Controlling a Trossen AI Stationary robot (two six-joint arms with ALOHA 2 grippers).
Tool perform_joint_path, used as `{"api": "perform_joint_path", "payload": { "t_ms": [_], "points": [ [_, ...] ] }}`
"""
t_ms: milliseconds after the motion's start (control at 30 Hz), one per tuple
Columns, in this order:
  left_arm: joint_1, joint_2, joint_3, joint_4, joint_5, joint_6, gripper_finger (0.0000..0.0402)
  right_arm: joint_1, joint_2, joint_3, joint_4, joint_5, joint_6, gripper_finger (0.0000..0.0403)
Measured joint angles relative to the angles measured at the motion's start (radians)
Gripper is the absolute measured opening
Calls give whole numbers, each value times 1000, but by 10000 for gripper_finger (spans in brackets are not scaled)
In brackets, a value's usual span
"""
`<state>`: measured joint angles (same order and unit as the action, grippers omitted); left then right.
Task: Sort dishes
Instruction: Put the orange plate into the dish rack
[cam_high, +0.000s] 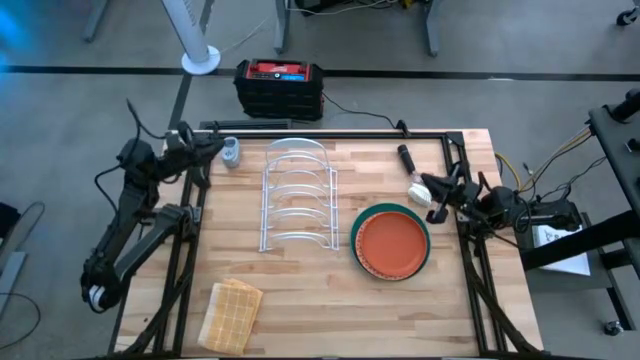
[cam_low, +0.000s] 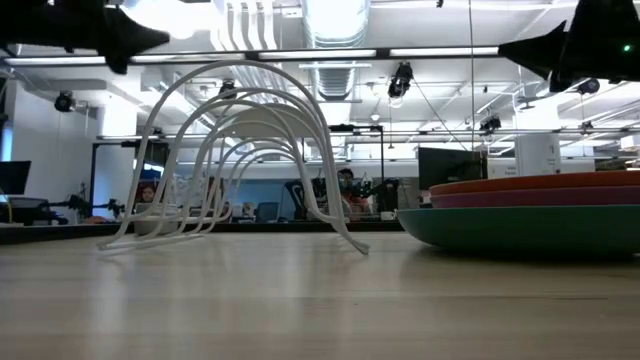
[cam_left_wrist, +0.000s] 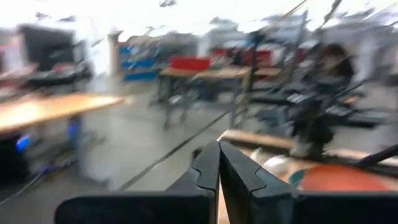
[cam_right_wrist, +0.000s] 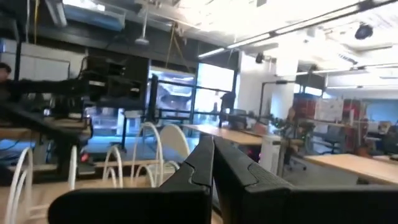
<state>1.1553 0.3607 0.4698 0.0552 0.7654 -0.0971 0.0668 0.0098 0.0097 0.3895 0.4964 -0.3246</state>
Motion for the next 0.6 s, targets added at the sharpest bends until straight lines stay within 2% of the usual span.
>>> {"api": "perform_joint_path", "payload": {
  "t_ms": [233, 467, 600],
  "points": [
    [-142, 43, -1, 206, -91, 16, 0, -9, 0, 0, 148, 2, 10, 0],
    [-314, 193, 58, 279, -170, 61, 0, -9, 13, 0, 203, 22, 97, 0],
    [-405, 299, 133, 311, -178, 68, 0, -9, 60, 0, 271, -88, 143, 0]
  ]
}}
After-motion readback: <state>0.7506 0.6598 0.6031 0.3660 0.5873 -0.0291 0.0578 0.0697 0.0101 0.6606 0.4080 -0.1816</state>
